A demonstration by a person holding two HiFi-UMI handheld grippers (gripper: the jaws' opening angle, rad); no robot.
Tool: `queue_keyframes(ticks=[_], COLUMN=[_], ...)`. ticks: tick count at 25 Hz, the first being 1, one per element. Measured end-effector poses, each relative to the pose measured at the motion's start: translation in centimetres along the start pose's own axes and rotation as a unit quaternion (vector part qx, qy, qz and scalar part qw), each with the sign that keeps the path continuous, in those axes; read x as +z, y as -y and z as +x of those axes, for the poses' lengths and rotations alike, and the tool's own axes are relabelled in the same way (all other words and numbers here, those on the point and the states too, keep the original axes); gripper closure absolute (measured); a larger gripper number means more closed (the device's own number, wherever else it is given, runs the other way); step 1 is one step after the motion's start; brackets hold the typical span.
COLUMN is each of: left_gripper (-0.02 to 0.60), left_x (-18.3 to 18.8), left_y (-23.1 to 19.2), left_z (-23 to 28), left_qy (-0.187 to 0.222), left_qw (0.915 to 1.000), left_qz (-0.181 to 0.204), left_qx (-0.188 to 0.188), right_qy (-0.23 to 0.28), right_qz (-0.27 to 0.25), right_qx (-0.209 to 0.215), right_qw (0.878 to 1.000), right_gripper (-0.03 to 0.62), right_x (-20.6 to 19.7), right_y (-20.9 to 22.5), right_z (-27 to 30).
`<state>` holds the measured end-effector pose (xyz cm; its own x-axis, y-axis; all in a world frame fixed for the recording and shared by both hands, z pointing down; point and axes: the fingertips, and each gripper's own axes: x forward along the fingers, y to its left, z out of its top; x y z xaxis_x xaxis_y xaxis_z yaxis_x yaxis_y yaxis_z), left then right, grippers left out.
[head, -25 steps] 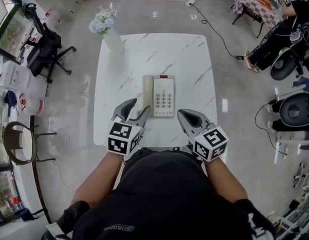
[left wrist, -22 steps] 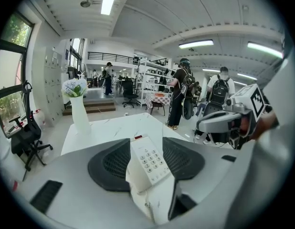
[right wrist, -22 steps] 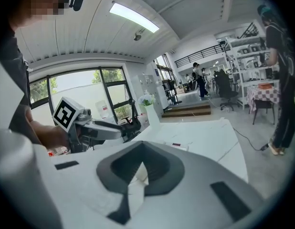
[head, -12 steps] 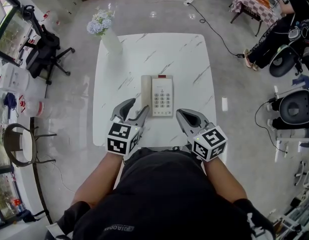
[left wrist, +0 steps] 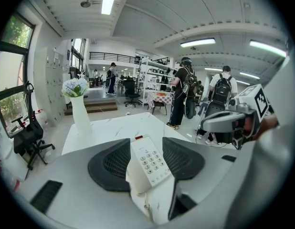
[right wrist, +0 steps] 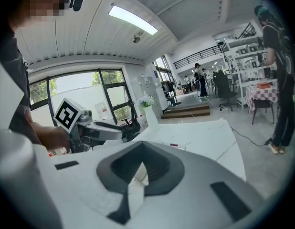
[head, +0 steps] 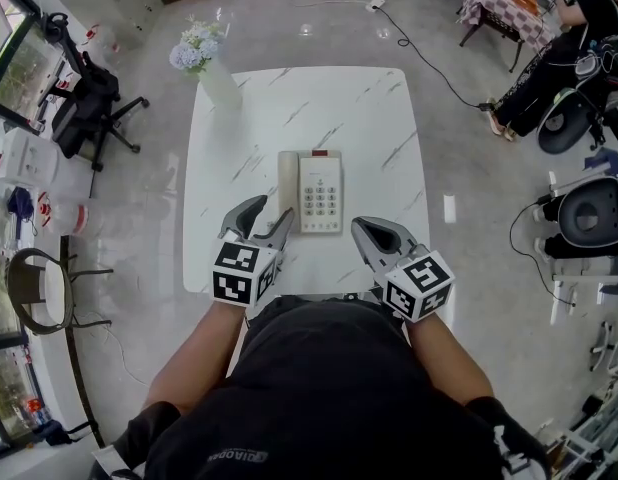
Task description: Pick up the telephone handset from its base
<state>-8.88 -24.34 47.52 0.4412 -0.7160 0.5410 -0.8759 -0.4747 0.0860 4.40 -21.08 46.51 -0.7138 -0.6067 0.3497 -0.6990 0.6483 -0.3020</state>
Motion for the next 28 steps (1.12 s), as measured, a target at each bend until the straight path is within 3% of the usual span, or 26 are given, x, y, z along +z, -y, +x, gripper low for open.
queue_keyframes(ticks=[7, 12, 23, 28], left_gripper=[0.368, 0.368, 0.356, 0.354], left_x=[-1.6, -3.0, -8.5, -9.4], left_y=[-0.9, -2.2, -4.8, -5.4], left_z=[3.3, 6.7, 13.6, 14.9], left_qy=[-0.038, -0.067, -0.167, -0.181], left_qw=[0.999, 0.9959, 0.9796, 0.9763], left_qz=[-0.013, -0.046, -0.06, -0.051], left_qx=[0.019, 0.039, 0.094, 0.107], right_qy=[0.004, 0.003, -0.002, -0.004], right_qz=[0.002, 0.003, 0.008, 0.003], right_qx=[-0.001, 0.004, 0.0, -0.003], right_qw=[1.0, 1.0, 1.0, 1.0], right_gripper=[0.592, 0.592, 0.592, 0.592], right_x=[0.2, 0.1, -0.2, -0.3], right_y=[1.2, 1.8, 4.5, 4.9], right_z=[-0.7, -1.2, -3.2, -3.7])
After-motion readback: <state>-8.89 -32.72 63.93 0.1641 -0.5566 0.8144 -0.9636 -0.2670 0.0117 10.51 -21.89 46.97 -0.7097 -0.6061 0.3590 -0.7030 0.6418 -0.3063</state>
